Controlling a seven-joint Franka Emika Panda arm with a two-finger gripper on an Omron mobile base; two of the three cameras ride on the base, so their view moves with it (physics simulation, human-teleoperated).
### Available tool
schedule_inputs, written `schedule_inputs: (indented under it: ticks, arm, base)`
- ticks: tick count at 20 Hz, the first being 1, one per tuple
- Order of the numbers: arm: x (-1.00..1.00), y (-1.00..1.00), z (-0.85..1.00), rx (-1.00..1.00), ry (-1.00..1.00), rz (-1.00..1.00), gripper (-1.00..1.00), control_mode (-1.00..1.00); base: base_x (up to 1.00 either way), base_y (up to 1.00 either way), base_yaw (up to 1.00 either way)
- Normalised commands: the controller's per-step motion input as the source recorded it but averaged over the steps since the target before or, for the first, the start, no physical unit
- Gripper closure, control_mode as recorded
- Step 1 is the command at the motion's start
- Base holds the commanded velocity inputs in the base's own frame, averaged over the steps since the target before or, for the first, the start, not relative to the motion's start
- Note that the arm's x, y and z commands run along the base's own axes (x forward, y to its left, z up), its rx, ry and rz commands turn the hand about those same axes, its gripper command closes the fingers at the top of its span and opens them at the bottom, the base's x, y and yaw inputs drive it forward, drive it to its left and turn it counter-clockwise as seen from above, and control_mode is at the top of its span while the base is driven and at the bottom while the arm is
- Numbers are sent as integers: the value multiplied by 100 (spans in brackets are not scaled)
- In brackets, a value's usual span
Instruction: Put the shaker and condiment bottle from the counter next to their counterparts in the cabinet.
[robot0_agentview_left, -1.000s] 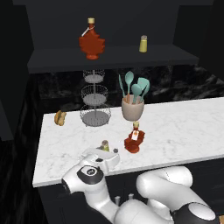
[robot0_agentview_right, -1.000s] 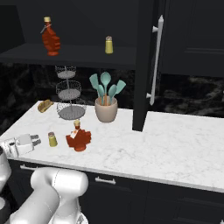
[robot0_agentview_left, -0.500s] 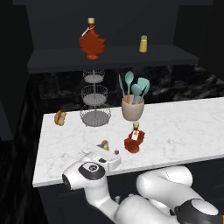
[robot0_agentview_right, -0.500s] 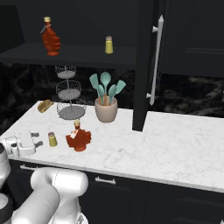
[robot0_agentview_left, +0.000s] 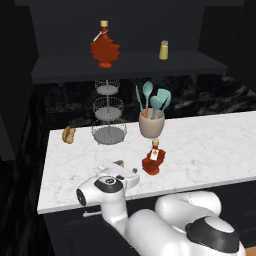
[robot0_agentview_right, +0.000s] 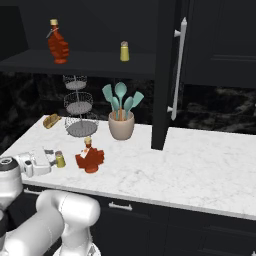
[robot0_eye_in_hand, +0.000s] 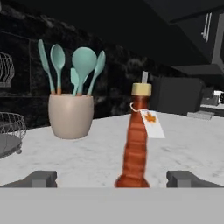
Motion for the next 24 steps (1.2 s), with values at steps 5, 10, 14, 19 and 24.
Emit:
schedule_inputs:
  ticks: [5,10,14,19,24]
  arm:
    - [6,41,-27,0,0,-1,-100,-100]
    - [19,22,-16,1,0,0,-100,-100]
    - [37,-1,-10,5,0,0,-100,-100]
    - [17,-1,-24,1,0,0,-100,-100]
    - [8,-1,-30,1,0,0,-100,-100]
  base:
    - [0,0,0]
    - [0,0,0]
    - [0,0,0]
    - [0,0,0]
    - [0,0,0]
